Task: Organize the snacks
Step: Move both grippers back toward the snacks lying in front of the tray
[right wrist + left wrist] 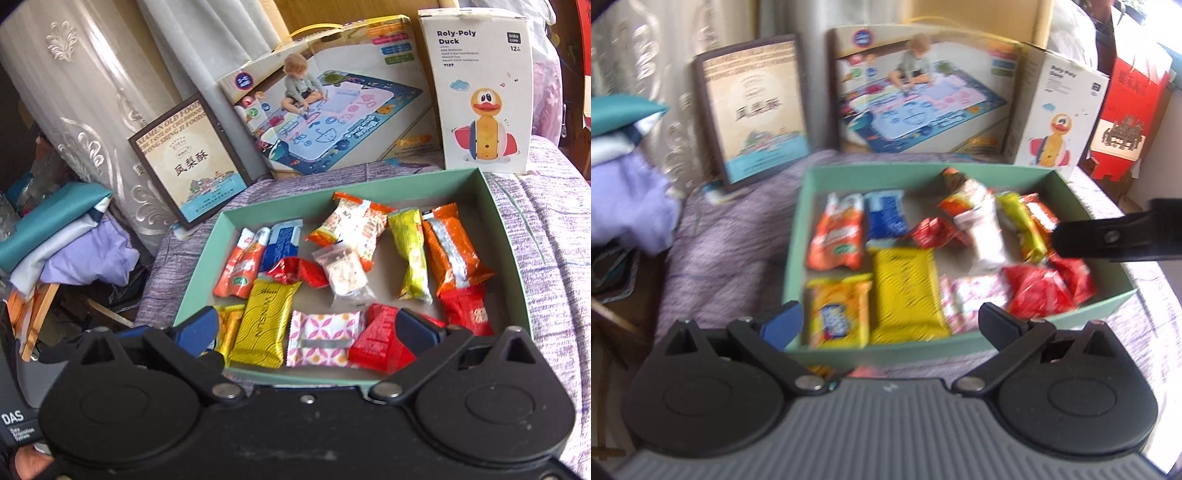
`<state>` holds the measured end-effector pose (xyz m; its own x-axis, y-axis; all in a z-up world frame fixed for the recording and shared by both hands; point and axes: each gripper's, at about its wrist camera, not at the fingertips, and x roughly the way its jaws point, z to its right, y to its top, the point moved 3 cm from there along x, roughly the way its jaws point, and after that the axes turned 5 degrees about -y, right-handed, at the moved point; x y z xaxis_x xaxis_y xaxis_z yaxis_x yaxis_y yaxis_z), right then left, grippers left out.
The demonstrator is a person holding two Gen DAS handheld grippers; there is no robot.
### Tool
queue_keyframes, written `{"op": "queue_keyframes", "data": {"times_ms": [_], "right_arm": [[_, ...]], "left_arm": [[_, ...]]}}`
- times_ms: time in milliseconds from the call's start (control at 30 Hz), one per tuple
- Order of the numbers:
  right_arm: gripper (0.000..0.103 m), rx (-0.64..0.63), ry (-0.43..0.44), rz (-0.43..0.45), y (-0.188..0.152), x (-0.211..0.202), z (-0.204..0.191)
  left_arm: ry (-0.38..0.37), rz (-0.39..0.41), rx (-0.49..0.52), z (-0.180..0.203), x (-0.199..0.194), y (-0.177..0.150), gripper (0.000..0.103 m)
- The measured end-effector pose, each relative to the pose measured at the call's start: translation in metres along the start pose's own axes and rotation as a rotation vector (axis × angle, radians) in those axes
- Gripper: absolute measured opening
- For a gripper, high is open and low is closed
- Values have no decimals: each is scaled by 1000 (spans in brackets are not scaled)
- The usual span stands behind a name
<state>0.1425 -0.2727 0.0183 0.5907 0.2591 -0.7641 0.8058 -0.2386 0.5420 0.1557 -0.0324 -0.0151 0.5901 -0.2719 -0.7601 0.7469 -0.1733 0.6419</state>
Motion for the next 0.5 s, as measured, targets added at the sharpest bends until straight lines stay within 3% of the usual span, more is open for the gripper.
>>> {"op": "queue_keyframes", "data": {"times_ms": [300, 500], "right_arm": [[103, -30, 52, -89, -40, 10, -30], [103, -41, 57, -155, -60, 28, -44]], "left_arm": [[87, -74, -85, -68, -7, -55, 103], [107, -98, -117, -86, 3, -70, 103]]}}
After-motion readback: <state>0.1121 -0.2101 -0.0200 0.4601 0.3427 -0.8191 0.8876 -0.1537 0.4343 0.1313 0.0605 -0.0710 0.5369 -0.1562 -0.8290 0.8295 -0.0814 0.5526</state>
